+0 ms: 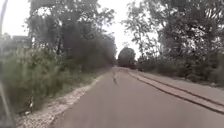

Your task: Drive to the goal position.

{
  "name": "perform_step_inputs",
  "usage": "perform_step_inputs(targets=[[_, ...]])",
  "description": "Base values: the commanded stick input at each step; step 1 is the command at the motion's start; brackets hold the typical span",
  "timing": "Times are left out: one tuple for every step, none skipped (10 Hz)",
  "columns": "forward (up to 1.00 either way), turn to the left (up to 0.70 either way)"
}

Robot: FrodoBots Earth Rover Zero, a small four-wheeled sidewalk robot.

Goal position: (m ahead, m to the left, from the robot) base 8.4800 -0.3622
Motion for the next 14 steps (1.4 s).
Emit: perform_step_inputs(targets=[[0.70,0.00],[0.70,0.00],[0.70,0.00],[0.70,-0.17],[0.70,-0.23],[0.70,-0.03],[0.70,0.00],[0.70,0.00],[0.70,0.00],[0.70,0.00],[0.70,0.00],[0.70,0.00],[0.70,0.00],[0.70,0.00]])
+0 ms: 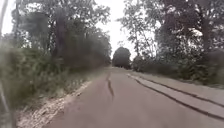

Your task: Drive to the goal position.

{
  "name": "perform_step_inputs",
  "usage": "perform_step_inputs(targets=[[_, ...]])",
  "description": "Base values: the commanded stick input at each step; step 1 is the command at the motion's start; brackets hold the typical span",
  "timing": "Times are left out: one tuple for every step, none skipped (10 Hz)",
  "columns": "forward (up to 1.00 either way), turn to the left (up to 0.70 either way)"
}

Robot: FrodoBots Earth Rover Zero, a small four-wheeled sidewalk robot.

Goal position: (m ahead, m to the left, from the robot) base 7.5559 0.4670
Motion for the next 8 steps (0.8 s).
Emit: perform_step_inputs(targets=[[0.70,0.00],[0.70,0.00],[0.70,0.00],[0.70,0.00],[0.70,0.00],[0.70,0.00],[0.70,0.00],[0.70,0.00]])
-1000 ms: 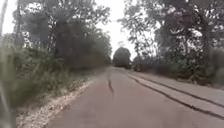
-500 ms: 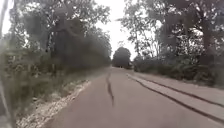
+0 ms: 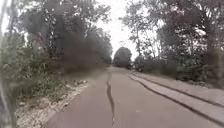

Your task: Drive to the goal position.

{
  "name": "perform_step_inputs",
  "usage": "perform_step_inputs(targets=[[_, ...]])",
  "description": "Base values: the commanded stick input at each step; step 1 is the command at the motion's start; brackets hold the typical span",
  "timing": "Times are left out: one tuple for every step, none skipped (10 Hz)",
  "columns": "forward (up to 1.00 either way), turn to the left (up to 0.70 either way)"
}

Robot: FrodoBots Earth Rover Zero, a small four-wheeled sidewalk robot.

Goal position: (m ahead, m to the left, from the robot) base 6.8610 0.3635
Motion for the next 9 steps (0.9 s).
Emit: perform_step_inputs(targets=[[0.70,0.00],[0.70,0.00],[0.70,0.00],[0.70,0.00],[0.70,0.00],[0.70,0.00],[0.70,0.00],[0.70,0.00],[0.70,0.00]])
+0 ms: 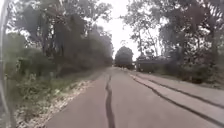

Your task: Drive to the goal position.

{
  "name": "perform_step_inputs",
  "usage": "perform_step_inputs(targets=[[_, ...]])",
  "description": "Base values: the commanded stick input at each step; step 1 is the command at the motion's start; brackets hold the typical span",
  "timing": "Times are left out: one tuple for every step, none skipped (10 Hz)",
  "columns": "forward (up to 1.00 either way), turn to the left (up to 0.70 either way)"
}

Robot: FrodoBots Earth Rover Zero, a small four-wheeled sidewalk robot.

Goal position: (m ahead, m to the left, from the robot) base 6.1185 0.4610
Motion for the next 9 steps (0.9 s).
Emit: perform_step_inputs(targets=[[0.70,0.00],[0.70,0.00],[0.70,0.00],[0.70,0.00],[0.70,0.00],[0.70,0.00],[0.70,0.00],[0.70,0.00],[0.70,0.00]])
